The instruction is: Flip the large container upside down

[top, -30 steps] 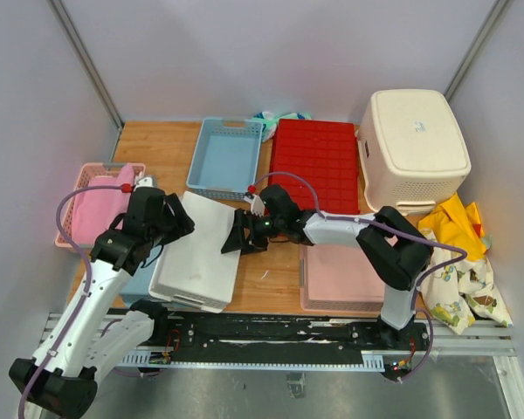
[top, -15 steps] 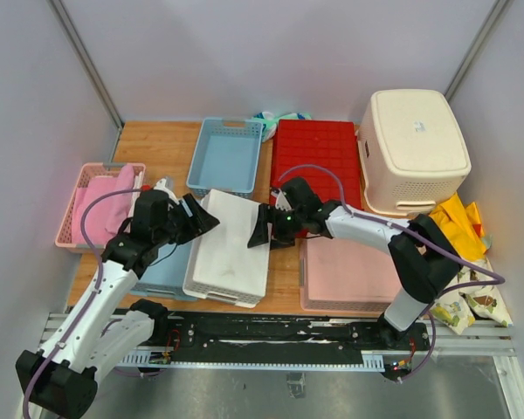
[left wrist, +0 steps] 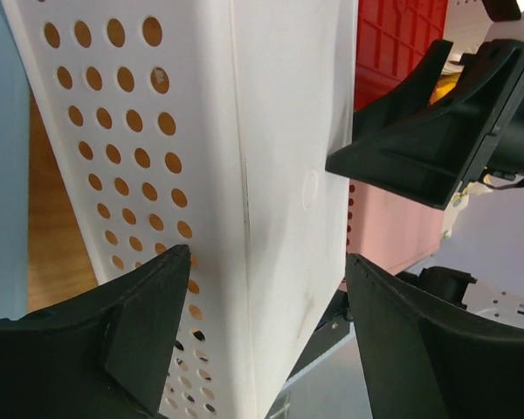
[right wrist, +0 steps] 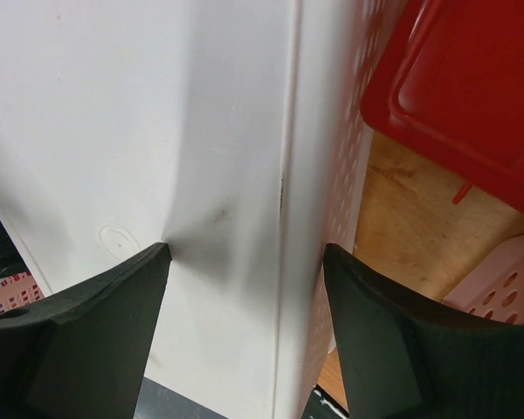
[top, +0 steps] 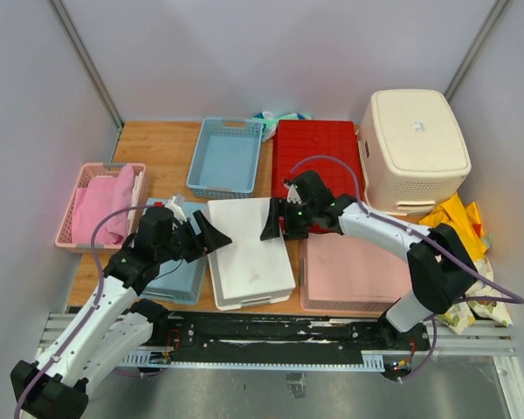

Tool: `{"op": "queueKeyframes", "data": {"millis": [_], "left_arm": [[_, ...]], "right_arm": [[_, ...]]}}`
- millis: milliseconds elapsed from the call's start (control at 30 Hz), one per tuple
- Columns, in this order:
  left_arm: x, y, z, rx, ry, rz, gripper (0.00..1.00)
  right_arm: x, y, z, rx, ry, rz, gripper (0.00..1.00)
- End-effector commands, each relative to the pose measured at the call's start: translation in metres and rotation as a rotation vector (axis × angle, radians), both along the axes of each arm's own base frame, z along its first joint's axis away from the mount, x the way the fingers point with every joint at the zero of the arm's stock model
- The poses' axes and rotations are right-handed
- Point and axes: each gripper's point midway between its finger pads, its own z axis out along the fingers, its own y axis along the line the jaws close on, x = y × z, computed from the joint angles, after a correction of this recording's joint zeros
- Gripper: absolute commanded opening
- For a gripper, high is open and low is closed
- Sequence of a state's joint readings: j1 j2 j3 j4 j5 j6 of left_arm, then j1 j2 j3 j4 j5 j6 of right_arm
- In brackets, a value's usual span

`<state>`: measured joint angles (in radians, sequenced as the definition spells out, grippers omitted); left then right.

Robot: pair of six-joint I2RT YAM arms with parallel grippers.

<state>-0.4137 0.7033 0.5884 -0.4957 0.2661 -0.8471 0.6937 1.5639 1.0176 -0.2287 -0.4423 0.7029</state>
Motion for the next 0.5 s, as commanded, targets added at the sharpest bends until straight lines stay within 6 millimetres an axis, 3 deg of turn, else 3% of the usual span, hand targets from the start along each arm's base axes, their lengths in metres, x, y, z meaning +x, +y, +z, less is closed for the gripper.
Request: {"op": "queueKeyframes", "data": {"millis": [0,133,333,467], "left_arm": [[-0.028,-0.018,-0.006,-0.076,0.082,-0.116,0.78],[-0.027,-0.013,0.003,-0.035,0.047,-0.130,0.89],[0.010,0.035,0.045,0.252,-0.079,0.056,0.99],[0.029,0.039,0.057,0.298,-0.108,0.095,0.99]], "right_arm": [[0.018,0.018,0.047,0.106,-0.108,0.026,0.71],[0.021,0.004,0.052,0.037,-0.148,-0.002,0.72],[0.015,-0.015,0.056,-0.014,-0.193,-0.024,0.72],[0.009,-0.020,0.048,-0.022,-0.176,-0.023,0.72]]}}
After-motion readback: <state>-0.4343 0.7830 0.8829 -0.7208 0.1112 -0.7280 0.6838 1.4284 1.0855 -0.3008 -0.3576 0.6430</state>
